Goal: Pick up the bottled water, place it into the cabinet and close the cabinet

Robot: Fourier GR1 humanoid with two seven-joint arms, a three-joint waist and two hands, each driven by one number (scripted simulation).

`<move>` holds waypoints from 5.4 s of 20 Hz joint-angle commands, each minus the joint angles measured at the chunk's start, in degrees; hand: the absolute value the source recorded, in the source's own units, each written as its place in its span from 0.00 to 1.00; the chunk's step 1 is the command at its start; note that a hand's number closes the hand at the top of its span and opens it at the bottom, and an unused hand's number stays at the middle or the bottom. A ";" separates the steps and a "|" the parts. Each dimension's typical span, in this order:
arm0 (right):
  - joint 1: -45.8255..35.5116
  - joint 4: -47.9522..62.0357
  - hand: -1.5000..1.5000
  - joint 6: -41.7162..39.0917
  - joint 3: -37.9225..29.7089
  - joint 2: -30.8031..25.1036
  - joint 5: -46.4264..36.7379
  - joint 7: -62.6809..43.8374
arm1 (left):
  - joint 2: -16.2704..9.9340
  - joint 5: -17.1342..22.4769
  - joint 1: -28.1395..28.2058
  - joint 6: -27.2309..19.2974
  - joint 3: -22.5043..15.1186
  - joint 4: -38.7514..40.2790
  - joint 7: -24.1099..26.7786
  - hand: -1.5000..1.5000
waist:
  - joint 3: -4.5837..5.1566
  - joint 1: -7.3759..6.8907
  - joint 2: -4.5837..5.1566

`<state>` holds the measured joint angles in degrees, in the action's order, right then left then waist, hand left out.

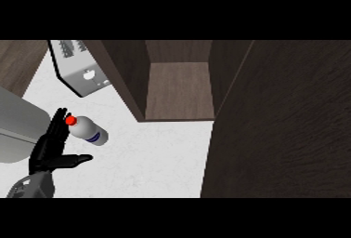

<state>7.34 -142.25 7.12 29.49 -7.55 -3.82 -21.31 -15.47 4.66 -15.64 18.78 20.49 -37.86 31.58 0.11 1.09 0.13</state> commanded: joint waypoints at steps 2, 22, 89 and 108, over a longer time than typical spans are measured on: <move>-0.88 -4.92 0.00 -0.31 -2.40 -1.42 -1.87 -3.56 | 0.75 -1.42 -4.82 -2.94 0.28 8.37 6.90 0.00 | -0.02 -0.27 0.01; 1.89 -7.38 0.00 2.69 4.16 -4.45 -5.39 -2.30 | 2.07 -3.38 -13.69 -0.14 -0.69 22.57 19.52 1.00 | 0.01 0.45 -0.03; 12.64 -5.74 0.00 2.56 0.71 -9.97 3.70 10.80 | 15.47 25.67 -41.17 -57.28 -38.14 15.65 -1.66 1.00 | -0.13 1.84 0.28; 11.62 -2.69 0.00 -0.08 -1.63 -8.87 5.30 13.33 | 14.57 25.13 -50.13 -54.07 -32.01 30.58 4.93 0.00 | -0.05 3.06 1.22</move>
<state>18.05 -142.32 6.84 26.84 -17.17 0.32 -7.15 -0.56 29.56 -63.92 -36.62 -12.73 -8.66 36.57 0.05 4.29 1.30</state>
